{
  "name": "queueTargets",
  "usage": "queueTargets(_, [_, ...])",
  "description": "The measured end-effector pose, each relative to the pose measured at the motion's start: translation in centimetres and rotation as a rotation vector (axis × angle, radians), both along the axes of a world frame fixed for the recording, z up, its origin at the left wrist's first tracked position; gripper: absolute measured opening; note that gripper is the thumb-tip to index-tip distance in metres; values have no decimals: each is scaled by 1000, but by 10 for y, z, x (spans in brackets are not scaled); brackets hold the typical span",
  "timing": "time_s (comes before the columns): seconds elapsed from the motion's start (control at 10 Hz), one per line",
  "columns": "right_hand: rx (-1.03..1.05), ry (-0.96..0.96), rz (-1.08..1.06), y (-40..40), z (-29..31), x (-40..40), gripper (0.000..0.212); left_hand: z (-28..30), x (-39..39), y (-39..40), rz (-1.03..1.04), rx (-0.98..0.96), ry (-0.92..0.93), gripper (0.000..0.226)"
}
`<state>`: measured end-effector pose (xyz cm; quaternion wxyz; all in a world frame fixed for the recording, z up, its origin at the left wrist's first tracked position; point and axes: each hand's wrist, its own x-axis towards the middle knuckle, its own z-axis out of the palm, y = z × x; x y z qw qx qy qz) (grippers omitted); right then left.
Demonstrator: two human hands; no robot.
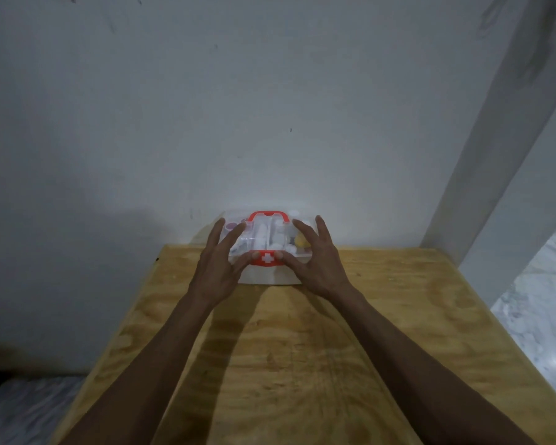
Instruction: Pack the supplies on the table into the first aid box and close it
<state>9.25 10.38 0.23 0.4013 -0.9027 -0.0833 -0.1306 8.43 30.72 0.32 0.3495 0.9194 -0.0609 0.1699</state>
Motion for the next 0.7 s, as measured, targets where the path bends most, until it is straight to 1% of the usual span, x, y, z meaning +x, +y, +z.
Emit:
queueTargets(0.4, [-9,9,42,-6,0,9,82,4,4,-5,1,37,2,68])
queueTargets(0.5, [-25,32,36,-5,3,8,83,4,4,-4,49,116,18,70])
queueTargets(0.6, [-50,45,30,-5,7,5,84,5,3,-4,128,222,21,78])
queueTargets(0.7, [-16,18,-26,-10,11,-11,85,2,-5,-7,180,208,12,84])
